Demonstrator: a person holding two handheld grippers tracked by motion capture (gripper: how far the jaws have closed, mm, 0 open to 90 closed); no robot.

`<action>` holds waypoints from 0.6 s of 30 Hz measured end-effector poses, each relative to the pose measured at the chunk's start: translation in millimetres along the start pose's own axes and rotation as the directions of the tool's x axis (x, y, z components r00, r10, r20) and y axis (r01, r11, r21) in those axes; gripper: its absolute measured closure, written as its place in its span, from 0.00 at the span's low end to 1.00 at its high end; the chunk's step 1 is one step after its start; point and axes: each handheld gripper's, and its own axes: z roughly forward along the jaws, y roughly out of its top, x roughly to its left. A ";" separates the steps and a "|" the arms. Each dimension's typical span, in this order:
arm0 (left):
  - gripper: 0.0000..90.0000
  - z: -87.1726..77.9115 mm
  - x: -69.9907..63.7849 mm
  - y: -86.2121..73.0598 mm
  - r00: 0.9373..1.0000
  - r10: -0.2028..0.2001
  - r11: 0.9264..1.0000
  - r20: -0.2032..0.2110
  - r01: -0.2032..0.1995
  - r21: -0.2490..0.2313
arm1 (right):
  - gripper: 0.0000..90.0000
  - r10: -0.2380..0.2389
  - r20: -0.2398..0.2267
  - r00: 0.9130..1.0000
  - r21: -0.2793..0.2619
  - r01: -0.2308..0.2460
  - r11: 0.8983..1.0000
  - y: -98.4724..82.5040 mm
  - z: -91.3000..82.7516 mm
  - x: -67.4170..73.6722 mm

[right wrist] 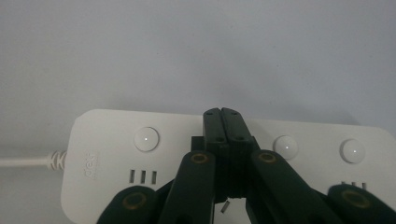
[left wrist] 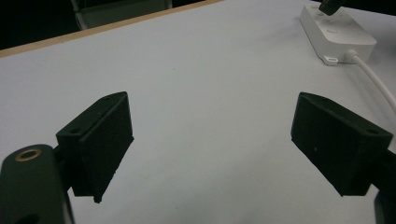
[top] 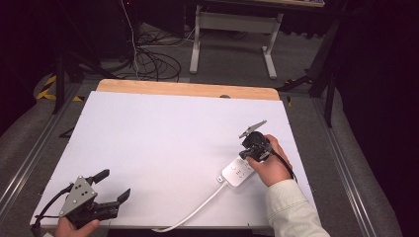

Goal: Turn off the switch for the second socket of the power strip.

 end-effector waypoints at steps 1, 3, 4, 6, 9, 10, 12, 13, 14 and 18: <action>0.15 0.0 0.0 0.0 1.000 0.000 1.000 0.000 0.000 0.000 | 1.00 0.000 0.000 1.000 0.000 0.000 1.000 0.0 0.0 0.0; 0.15 0.0 -0.1 0.0 1.000 0.000 1.000 0.000 0.000 0.000 | 1.00 -0.002 0.002 1.000 0.009 0.002 1.000 0.5 1.9 0.2; 0.15 -0.1 -0.1 0.0 1.000 0.000 1.000 0.000 0.000 0.000 | 1.00 -0.003 0.003 1.000 0.011 0.002 1.000 0.7 2.7 0.4; 0.15 -0.1 0.0 0.0 1.000 0.001 1.000 -0.001 -0.001 0.001 | 1.00 -0.003 0.003 1.000 0.016 0.003 1.000 1.0 4.1 0.5; 0.15 -0.1 0.0 0.0 1.000 0.001 1.000 -0.001 -0.001 0.000 | 1.00 0.000 0.002 1.000 0.020 0.000 1.000 1.0 5.3 0.6; 0.15 0.0 0.0 0.0 1.000 0.001 1.000 0.000 -0.001 0.001 | 1.00 0.000 0.002 1.000 0.020 0.000 1.000 1.0 5.3 0.6; 0.15 -0.1 -0.1 0.0 1.000 0.000 1.000 0.000 0.000 0.000 | 1.00 0.001 0.002 1.000 0.025 -0.001 1.000 0.3 6.2 0.3; 0.15 -0.1 -0.1 0.0 1.000 0.000 1.000 0.000 0.000 0.000 | 1.00 0.001 0.002 1.000 0.027 -0.001 1.000 0.0 6.7 0.2; 0.15 -0.1 -0.1 0.0 1.000 0.000 1.000 0.000 0.000 0.000 | 1.00 0.002 0.003 1.000 0.028 -0.002 1.000 -0.3 7.2 0.3; 0.15 0.0 -0.2 0.0 1.000 -0.001 1.000 0.000 0.001 0.000 | 1.00 0.007 0.004 1.000 0.024 -0.007 1.000 -1.5 7.5 0.5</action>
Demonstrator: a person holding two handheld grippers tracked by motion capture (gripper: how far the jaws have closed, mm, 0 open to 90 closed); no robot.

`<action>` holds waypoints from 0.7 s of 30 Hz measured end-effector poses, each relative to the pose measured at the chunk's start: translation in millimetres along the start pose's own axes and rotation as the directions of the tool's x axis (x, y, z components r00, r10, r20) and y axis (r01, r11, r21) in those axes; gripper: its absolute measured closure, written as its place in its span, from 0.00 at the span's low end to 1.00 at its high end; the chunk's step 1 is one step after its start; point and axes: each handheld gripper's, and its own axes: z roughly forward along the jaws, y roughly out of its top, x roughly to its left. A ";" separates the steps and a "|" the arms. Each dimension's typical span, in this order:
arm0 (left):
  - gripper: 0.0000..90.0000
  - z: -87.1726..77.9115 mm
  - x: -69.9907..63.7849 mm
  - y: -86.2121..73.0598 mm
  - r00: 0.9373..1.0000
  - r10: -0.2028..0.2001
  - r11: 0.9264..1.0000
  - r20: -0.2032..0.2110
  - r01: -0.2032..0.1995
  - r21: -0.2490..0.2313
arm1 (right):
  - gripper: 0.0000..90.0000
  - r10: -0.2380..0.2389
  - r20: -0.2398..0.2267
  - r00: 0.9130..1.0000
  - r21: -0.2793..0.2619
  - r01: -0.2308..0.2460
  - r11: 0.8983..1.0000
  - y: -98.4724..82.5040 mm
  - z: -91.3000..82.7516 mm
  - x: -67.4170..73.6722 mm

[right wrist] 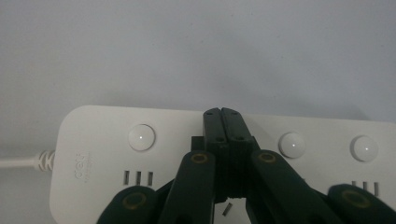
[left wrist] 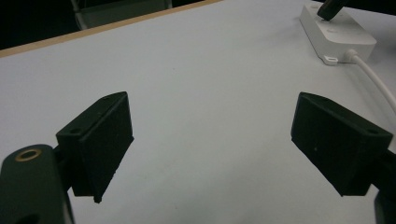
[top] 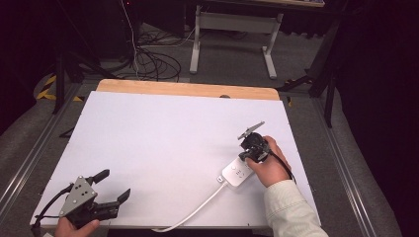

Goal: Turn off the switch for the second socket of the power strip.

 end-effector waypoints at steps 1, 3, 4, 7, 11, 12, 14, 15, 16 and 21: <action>0.15 0.0 0.0 0.0 1.000 0.000 1.000 0.000 0.000 0.000 | 1.00 0.000 0.000 1.000 0.000 0.000 1.000 0.0 0.0 0.0; 0.15 0.0 -0.1 0.0 1.000 0.000 1.000 0.000 0.000 -0.001 | 1.00 0.000 0.002 1.000 -0.003 0.000 1.000 -0.6 0.4 0.2; 0.15 0.0 -0.1 0.0 1.000 0.000 1.000 0.000 0.000 -0.001 | 1.00 0.000 0.001 1.000 -0.004 0.000 1.000 -1.0 0.8 0.3; 0.15 -0.1 0.0 0.0 1.000 0.001 1.000 -0.001 -0.001 0.000 | 1.00 0.001 0.000 1.000 -0.001 -0.001 1.000 -1.7 1.7 0.7; 0.15 0.1 -0.4 -0.1 1.000 -0.002 1.000 0.002 0.002 -0.002 | 1.00 0.001 -0.003 1.000 0.002 -0.001 1.000 -2.1 2.8 0.4; 0.15 0.1 -0.4 -0.1 1.000 -0.004 1.000 0.003 0.004 -0.002 | 1.00 0.004 -0.005 1.000 0.002 -0.004 1.000 -2.1 2.7 0.1; 0.15 0.1 -0.4 -0.1 1.000 -0.004 1.000 0.002 0.004 -0.002 | 1.00 0.007 -0.013 1.000 0.002 -0.007 1.000 -2.3 2.8 -0.8; 0.15 0.1 -0.5 -0.1 1.000 -0.004 1.000 0.001 0.004 -0.001 | 1.00 0.009 -0.014 1.000 0.001 -0.009 1.000 -2.4 2.9 -1.2; 0.15 0.1 -0.5 -0.1 1.000 -0.005 1.000 0.002 0.005 -0.001 | 1.00 0.009 -0.014 1.000 0.001 -0.009 1.000 -2.4 2.9 -1.2; 0.15 0.0 -0.1 0.0 1.000 0.006 1.000 -0.001 -0.006 -0.002 | 1.00 0.011 -0.015 1.000 0.004 -0.011 1.000 -2.5 2.9 -1.1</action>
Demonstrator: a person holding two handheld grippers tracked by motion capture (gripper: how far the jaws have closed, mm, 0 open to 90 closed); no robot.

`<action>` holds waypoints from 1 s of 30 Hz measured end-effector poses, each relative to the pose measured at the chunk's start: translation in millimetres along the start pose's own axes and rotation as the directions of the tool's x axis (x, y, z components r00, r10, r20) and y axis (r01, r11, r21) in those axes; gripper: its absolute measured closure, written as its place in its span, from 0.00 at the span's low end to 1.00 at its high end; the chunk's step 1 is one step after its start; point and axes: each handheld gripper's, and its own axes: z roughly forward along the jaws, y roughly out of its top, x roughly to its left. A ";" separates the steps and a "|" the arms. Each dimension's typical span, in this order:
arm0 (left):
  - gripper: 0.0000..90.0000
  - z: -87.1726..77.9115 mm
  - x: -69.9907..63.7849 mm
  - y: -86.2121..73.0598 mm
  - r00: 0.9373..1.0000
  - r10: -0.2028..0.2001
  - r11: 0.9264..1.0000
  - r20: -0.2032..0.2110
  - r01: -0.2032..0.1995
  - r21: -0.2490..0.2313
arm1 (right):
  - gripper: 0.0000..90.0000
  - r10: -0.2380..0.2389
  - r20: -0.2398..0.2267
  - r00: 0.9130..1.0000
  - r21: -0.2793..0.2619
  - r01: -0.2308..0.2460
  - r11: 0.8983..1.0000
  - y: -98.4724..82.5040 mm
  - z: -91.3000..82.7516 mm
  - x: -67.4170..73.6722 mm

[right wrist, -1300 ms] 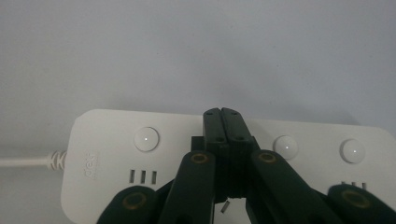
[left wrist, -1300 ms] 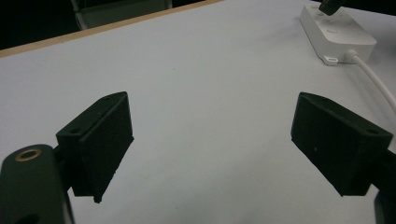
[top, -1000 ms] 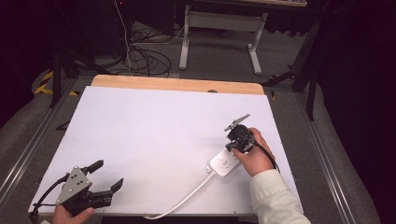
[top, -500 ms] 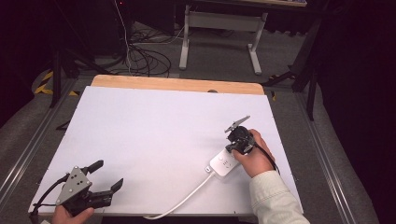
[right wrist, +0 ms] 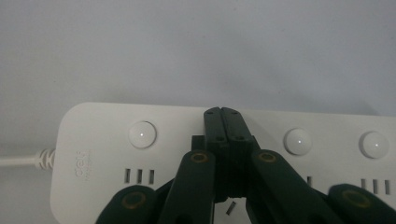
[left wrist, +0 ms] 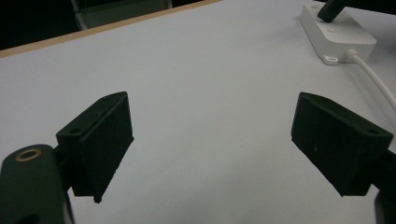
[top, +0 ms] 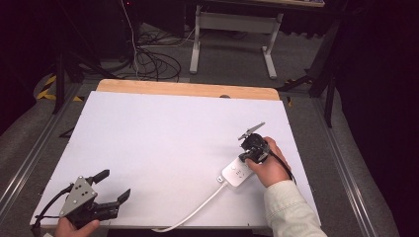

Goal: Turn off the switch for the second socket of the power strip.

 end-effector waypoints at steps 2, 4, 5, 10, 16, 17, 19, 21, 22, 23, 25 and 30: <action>0.15 0.2 -0.1 0.0 1.000 0.000 1.000 -0.001 0.000 0.000 | 1.00 0.002 0.000 1.000 0.000 -0.002 1.000 0.0 0.0 -0.1; 0.15 0.3 -0.2 -0.1 1.000 0.000 1.000 0.000 0.000 0.002 | 1.00 0.003 -0.001 1.000 0.000 -0.003 1.000 0.0 0.0 -0.2; 0.15 0.3 -0.1 -0.1 1.000 0.000 1.000 -0.001 0.000 0.002 | 1.00 0.003 -0.001 1.000 0.000 -0.003 1.000 0.0 0.0 -0.2; 0.15 0.4 -0.3 0.0 1.000 0.002 1.000 0.001 -0.002 0.005 | 1.00 -0.001 0.006 1.000 0.004 0.001 1.000 0.4 0.1 1.0; 0.15 0.6 -1.2 -0.1 1.000 -0.007 1.000 0.004 0.007 0.002 | 1.00 0.002 0.004 1.000 0.007 -0.002 1.000 0.6 0.5 0.8; 0.15 0.6 -1.1 -0.1 1.000 -0.006 1.000 0.004 0.006 0.003 | 1.00 -0.002 0.010 1.000 0.009 0.002 1.000 0.4 1.3 1.6; 0.15 0.6 -1.3 -0.1 1.000 -0.007 1.000 0.004 0.007 0.002 | 1.00 -0.001 0.011 1.000 0.009 0.001 1.000 0.5 1.3 1.8; 0.15 0.4 -1.2 0.0 1.000 -0.004 1.000 0.005 0.004 0.004 | 1.00 0.003 0.013 1.000 0.009 -0.003 1.000 0.5 1.1 1.9; 0.15 0.5 -1.1 0.0 1.000 -0.004 1.000 0.004 0.004 0.002 | 1.00 0.003 0.013 1.000 0.008 -0.003 1.000 0.5 0.9 2.0; 0.15 0.5 -0.9 0.1 1.000 -0.003 1.000 0.003 0.003 0.002 | 1.00 0.003 0.013 1.000 0.008 -0.003 1.000 0.5 0.9 2.0; 0.15 0.5 -0.5 0.2 1.000 -0.002 1.000 0.001 0.002 0.002 | 1.00 0.001 0.005 1.000 -0.003 -0.001 1.000 -0.2 0.5 0.6; 0.15 1.3 -0.1 0.2 1.000 -0.003 1.000 0.002 0.003 0.006 | 1.00 0.010 -0.017 1.000 -0.087 -0.011 0.996 -4.0 -8.6 1.5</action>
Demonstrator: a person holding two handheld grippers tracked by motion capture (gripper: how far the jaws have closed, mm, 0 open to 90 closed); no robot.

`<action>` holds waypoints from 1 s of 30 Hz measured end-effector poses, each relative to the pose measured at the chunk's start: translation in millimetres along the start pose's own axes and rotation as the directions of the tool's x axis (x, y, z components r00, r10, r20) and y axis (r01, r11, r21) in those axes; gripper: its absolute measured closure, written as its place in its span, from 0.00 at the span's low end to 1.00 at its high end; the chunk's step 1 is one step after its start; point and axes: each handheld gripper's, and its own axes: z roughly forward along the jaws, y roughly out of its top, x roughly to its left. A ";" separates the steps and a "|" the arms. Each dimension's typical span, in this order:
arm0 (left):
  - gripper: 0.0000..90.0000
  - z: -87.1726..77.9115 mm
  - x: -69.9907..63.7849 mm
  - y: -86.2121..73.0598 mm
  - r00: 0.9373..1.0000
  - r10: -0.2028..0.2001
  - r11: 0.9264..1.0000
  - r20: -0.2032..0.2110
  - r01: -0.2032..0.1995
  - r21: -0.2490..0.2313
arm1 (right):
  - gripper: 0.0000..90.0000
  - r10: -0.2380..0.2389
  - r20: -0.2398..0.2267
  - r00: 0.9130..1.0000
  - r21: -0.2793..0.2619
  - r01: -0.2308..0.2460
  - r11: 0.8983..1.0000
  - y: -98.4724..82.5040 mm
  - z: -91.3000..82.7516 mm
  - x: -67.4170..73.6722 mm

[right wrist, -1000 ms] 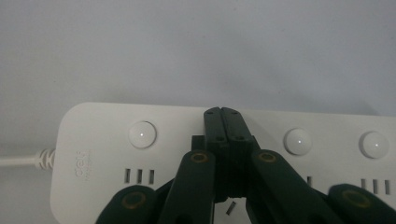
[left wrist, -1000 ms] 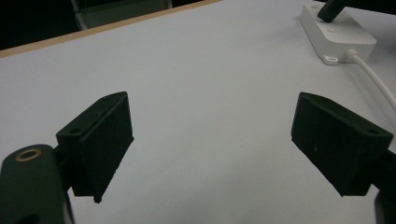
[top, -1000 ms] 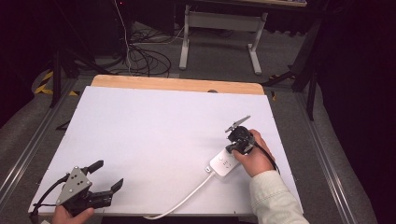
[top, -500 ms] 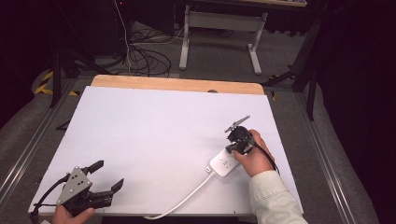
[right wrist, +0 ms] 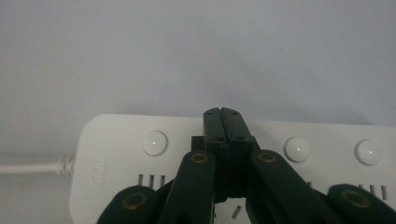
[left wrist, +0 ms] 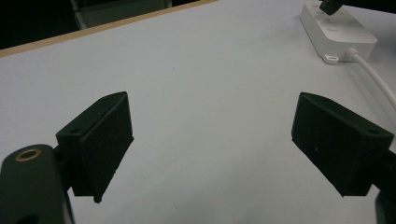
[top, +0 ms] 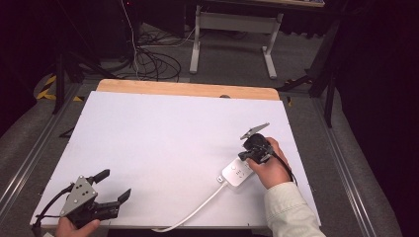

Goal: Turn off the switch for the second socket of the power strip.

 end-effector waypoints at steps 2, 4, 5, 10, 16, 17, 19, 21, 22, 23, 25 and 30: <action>0.15 0.2 -0.2 0.0 1.000 0.000 1.000 -0.002 0.000 0.002 | 1.00 -0.007 0.000 1.000 -0.047 0.007 0.999 0.7 -8.4 2.4; 0.15 0.1 -0.7 -0.1 1.000 -0.003 1.000 -0.001 0.003 -0.002 | 1.00 -0.005 0.002 1.000 -0.052 0.005 0.999 1.1 -10.8 2.9; 0.15 -0.2 -0.5 0.1 1.000 0.002 1.000 -0.002 -0.002 -0.003 | 1.00 -0.009 0.003 1.000 -0.055 0.010 0.998 1.4 -12.9 2.8; 0.15 0.3 -0.8 0.1 1.000 -0.002 1.000 -0.002 0.002 -0.002 | 1.00 -0.013 0.019 1.000 -0.097 0.015 0.995 3.3 -27.7 6.0; 0.15 0.0 -0.8 0.0 1.000 -0.004 1.000 -0.002 0.004 -0.002 | 1.00 -0.021 0.024 0.999 -0.129 0.024 0.991 4.5 -37.8 10.0; 0.15 0.0 -0.9 0.0 1.000 -0.005 1.000 -0.002 0.005 -0.003 | 1.00 -0.021 0.025 0.999 -0.136 0.024 0.990 4.4 -39.6 10.5; 0.15 -0.2 -0.5 0.2 1.000 0.001 1.000 -0.004 -0.001 -0.003 | 1.00 -0.020 0.029 0.999 -0.149 0.024 0.989 3.8 -43.2 9.9; 0.15 0.0 -0.8 0.0 1.000 -0.004 1.000 -0.002 0.004 -0.002 | 1.00 -0.015 0.030 0.999 -0.162 0.019 0.987 3.2 -46.5 9.5; 0.15 0.1 -0.8 0.0 1.000 -0.004 1.000 -0.002 0.004 -0.002 | 1.00 -0.012 0.033 0.999 -0.167 0.018 0.986 3.1 -48.1 9.7; 0.15 0.1 -0.8 0.0 1.000 -0.004 1.000 -0.002 0.004 -0.002 | 1.00 -0.014 0.031 0.999 -0.170 0.019 0.985 3.1 -49.6 10.0; 0.15 0.1 -0.8 0.1 1.000 -0.002 1.000 -0.002 0.002 -0.003 | 1.00 -0.021 0.033 0.999 -0.174 0.027 0.984 3.6 -51.8 10.8; 0.15 0.1 -0.9 0.1 1.000 -0.002 1.000 -0.003 0.002 -0.003 | 1.00 -0.024 0.033 0.999 -0.171 0.029 0.985 3.7 -52.5 13.0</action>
